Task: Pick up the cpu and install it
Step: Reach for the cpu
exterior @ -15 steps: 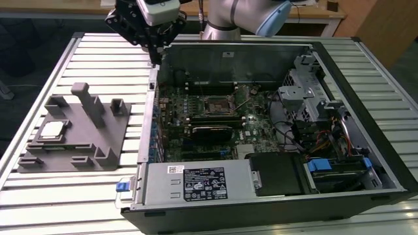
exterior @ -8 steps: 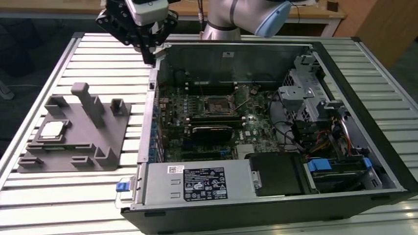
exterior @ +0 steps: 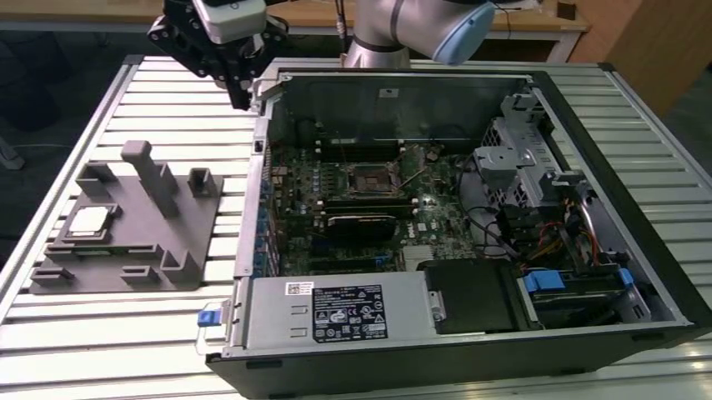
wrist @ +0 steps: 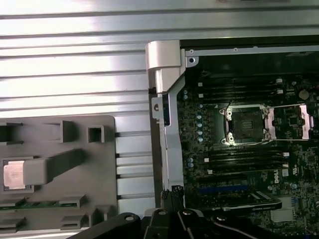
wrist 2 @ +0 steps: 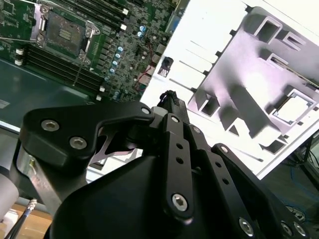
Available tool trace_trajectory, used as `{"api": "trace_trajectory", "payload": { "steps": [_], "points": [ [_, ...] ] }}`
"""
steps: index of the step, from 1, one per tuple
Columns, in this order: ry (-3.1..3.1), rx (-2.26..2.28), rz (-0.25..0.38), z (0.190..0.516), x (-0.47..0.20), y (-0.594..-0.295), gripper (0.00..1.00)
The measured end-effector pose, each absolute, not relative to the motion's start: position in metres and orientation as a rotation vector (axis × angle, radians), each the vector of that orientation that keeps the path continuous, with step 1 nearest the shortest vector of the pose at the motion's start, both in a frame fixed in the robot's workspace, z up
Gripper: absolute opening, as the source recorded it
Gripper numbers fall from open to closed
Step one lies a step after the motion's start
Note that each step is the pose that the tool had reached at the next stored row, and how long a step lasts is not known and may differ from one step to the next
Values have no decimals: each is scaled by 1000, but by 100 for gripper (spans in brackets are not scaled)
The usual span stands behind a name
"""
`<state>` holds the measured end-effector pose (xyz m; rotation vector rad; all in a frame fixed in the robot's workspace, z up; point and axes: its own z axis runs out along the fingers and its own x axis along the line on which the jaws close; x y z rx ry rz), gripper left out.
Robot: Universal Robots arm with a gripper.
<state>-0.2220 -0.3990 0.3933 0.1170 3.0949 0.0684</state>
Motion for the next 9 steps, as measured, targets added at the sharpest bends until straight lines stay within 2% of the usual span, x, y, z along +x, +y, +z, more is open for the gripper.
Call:
{"api": "trace_trajectory", "payload": {
  "steps": [9],
  "points": [
    [3092, 117, 69, 393, -241, -399, 11]
  ]
}}
